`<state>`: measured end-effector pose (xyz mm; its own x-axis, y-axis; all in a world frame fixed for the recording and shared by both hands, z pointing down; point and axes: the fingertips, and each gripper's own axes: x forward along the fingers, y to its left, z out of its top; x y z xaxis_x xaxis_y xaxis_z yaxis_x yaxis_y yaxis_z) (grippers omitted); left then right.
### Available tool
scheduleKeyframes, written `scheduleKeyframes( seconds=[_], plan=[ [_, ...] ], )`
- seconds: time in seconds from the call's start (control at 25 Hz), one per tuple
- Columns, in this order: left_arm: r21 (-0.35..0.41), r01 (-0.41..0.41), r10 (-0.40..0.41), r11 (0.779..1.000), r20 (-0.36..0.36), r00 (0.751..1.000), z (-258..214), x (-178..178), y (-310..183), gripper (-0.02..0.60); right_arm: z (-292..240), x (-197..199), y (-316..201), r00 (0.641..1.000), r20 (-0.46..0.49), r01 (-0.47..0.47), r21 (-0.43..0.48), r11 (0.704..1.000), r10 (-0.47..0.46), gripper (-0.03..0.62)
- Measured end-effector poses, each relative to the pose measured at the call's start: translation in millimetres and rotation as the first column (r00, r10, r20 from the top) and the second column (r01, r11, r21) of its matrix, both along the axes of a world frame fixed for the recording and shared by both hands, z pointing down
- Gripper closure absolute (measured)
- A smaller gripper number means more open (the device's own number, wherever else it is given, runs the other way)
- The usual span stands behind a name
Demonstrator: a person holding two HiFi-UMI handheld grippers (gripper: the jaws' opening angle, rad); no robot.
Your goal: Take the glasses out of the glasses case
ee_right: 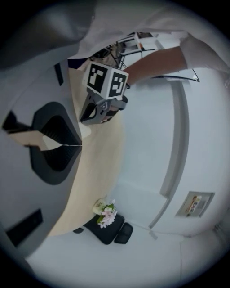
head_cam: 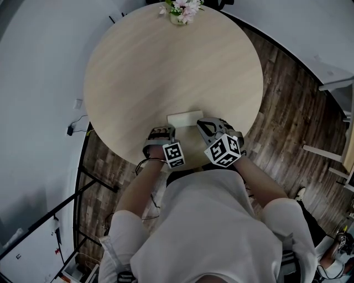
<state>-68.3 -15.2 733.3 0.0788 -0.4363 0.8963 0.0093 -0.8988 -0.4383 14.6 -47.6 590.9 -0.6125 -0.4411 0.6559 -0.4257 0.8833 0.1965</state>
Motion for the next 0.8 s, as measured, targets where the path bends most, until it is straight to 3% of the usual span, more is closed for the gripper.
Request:
scheduleKeyframes(
  seconds=[0.16,0.24,0.28,0.32,0.36,0.44,0.8],
  plan=[
    [-0.006,0.004,-0.004,1.0,0.0,1.0,0,1,0,0.577,21,-4,-2,0.973,-0.187,0.144,0.041,0.989,-0.134,0.58],
    [-0.007,0.0,0.0,1.0,0.001,1.0,0,1,0,0.577,34,-5,-2,0.958,-0.238,0.169,0.002,0.986,-0.163,0.578],
    [-0.007,-0.005,0.005,1.0,0.003,1.0,0,1,0,0.577,40,-7,-2,0.952,-0.249,0.178,-0.032,0.984,-0.18,0.548],
    [-0.005,-0.014,0.014,1.0,0.007,1.0,0,0,1,0.577,47,-8,-1,0.945,-0.26,0.187,-0.066,0.98,-0.198,0.448],
    [-0.004,-0.024,0.024,1.0,0.011,1.0,1,0,1,0.577,54,-9,0,0.937,-0.274,0.196,-0.096,0.976,-0.215,0.391],
    [-0.005,-0.04,0.04,0.999,0.018,0.999,1,0,2,0.577,68,-9,2,0.917,-0.313,0.215,-0.129,0.968,-0.246,0.341],
    [-0.014,-0.045,0.045,0.999,0.023,0.999,1,2,0,0.577,111,-8,-3,0.821,-0.44,0.309,-0.196,0.93,-0.365,0.319]
  ],
)
